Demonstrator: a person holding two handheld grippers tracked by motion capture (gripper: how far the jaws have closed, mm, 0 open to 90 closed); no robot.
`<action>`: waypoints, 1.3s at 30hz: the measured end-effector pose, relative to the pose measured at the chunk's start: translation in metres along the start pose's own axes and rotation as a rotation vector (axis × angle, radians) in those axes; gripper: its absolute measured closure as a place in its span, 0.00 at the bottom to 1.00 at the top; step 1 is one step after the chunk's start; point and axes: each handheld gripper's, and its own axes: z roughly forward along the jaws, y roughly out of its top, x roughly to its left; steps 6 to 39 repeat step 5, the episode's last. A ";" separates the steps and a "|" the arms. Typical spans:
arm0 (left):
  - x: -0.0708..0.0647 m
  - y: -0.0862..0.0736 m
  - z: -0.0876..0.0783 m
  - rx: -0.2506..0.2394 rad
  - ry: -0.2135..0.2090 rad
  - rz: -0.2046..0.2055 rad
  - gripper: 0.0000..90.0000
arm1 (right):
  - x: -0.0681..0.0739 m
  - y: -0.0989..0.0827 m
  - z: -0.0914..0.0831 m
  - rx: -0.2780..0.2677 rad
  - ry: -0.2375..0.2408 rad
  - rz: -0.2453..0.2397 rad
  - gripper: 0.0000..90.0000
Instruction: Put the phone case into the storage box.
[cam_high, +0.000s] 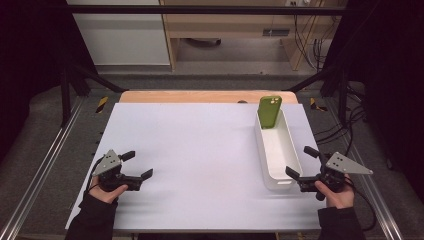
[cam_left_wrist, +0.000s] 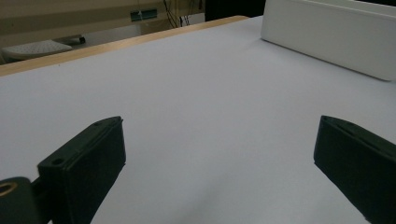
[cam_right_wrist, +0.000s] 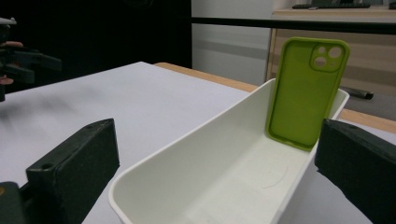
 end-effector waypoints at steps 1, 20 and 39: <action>0.000 0.000 0.000 0.000 -0.001 0.001 0.02 | -0.001 0.000 -0.001 0.003 -0.007 -0.010 0.01; -0.001 0.000 0.001 0.006 -0.003 0.003 0.02 | -0.003 -0.003 -0.002 0.011 -0.019 -0.001 0.01; -0.001 0.000 0.001 0.006 -0.003 0.003 0.02 | -0.003 -0.003 -0.002 0.011 -0.019 -0.001 0.01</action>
